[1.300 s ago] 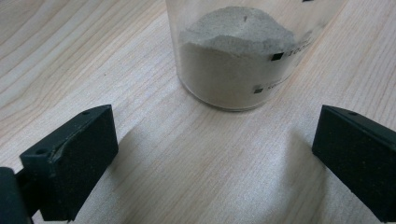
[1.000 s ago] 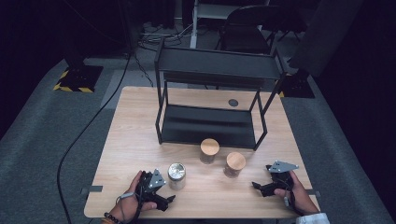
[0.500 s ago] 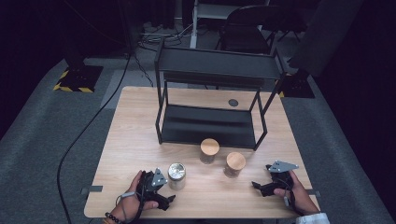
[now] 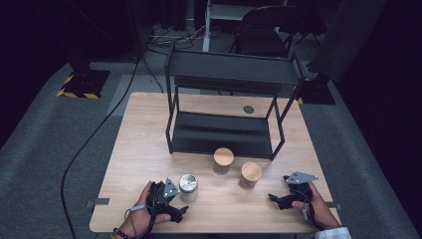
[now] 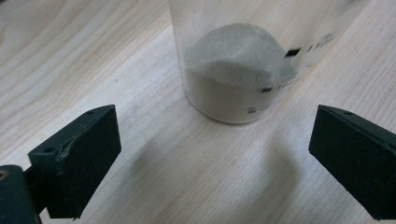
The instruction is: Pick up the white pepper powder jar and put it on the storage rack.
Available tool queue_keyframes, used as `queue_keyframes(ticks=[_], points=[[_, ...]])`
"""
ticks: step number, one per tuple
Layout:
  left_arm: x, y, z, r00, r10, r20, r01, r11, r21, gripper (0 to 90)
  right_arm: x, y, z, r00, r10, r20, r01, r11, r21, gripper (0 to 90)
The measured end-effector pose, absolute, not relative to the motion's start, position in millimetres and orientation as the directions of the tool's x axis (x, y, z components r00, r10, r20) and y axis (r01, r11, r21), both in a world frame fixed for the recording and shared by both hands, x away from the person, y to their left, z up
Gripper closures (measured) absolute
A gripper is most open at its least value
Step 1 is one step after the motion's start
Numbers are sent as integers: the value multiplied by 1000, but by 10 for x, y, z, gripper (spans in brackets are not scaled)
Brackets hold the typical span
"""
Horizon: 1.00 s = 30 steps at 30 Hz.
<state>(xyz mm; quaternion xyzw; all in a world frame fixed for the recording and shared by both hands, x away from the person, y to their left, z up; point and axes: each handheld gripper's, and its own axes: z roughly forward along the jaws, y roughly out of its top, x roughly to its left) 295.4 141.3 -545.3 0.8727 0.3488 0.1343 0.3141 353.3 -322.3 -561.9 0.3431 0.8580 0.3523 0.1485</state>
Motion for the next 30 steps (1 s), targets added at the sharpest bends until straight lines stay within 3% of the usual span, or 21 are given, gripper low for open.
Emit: queue_keyframes(ticks=[30], points=[[3041,1249,-5300,722,692,8,498,-527,689,27,3545,-3219,-5619,-720,694,-13,485,516,706,0]])
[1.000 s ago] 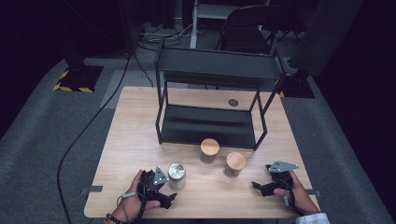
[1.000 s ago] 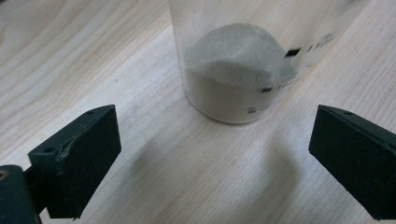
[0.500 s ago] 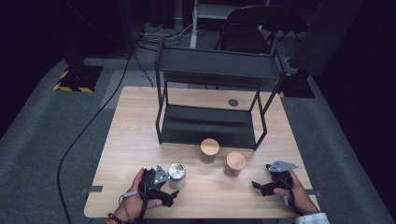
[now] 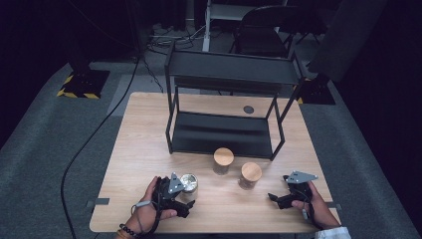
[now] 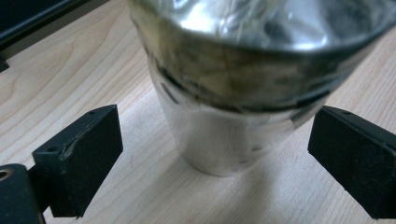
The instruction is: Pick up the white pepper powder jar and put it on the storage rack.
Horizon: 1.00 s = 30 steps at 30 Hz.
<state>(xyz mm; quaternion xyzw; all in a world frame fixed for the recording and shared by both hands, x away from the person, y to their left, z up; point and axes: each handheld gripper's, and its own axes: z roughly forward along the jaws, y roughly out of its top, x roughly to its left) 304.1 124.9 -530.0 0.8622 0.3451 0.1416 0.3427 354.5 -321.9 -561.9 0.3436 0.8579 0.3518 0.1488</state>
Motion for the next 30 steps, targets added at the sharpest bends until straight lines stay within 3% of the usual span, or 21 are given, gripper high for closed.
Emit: queue_keyframes(ticks=[20,30], points=[[3148,1119,-5251,722,692,-12,493,-501,712,58,3547,-3219,-5619,-721,693,-13,484,517,706,0],[3206,1046,-5304,722,692,-7,489,-503,713,161,3547,-3220,-5619,-721,693,-13,484,517,706,0]])
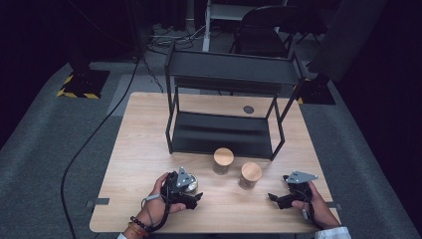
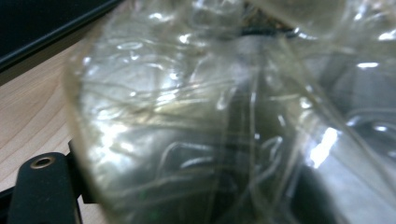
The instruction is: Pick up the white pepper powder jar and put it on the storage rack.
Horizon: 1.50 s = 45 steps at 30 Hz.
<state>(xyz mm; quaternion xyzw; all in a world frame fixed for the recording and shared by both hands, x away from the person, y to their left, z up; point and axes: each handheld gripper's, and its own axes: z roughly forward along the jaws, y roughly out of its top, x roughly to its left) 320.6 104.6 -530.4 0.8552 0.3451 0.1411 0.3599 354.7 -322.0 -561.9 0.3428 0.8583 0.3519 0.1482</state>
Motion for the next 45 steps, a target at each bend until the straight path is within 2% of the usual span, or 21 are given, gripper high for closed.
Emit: queue_keyframes(ticks=[2,10,30,45], points=[[3217,1041,-5314,722,692,-10,490,-502,713,210,3547,-3219,-5619,-721,693,-13,484,517,706,0],[3239,1006,-5342,731,682,-13,489,-511,707,296,3549,-3220,-5619,-723,691,-13,482,518,706,0],[3280,1006,-5282,716,698,-12,504,-504,701,300,3550,-3220,-5619,-724,690,-13,482,519,706,0],[3425,966,-5132,702,712,22,507,-520,688,300,3550,-3220,-5619,-724,690,-13,482,519,706,0]])
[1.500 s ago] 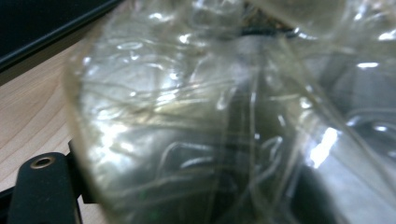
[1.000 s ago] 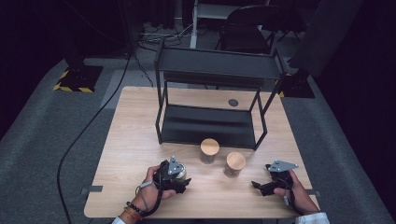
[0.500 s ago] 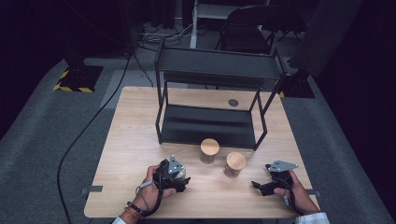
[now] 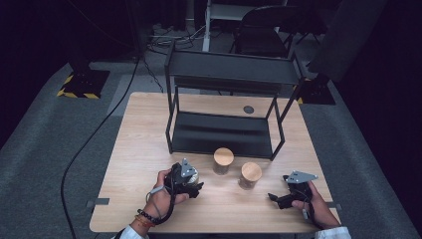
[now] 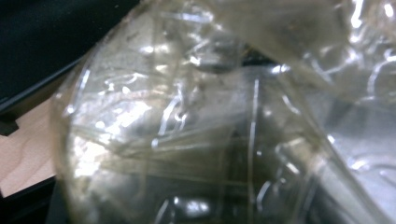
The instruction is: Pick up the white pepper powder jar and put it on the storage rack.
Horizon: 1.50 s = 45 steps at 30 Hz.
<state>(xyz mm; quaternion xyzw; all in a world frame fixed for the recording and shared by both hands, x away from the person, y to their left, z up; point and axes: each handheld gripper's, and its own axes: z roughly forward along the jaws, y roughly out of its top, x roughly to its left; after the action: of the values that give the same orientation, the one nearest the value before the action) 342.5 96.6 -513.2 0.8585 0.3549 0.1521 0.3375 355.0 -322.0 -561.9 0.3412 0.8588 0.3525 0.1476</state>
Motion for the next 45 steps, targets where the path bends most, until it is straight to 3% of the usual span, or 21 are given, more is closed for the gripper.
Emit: queue_keyframes(ticks=[45], points=[[4051,824,-4849,624,781,33,563,-478,674,301,3553,-3221,-5619,-726,688,-13,480,520,706,0]])
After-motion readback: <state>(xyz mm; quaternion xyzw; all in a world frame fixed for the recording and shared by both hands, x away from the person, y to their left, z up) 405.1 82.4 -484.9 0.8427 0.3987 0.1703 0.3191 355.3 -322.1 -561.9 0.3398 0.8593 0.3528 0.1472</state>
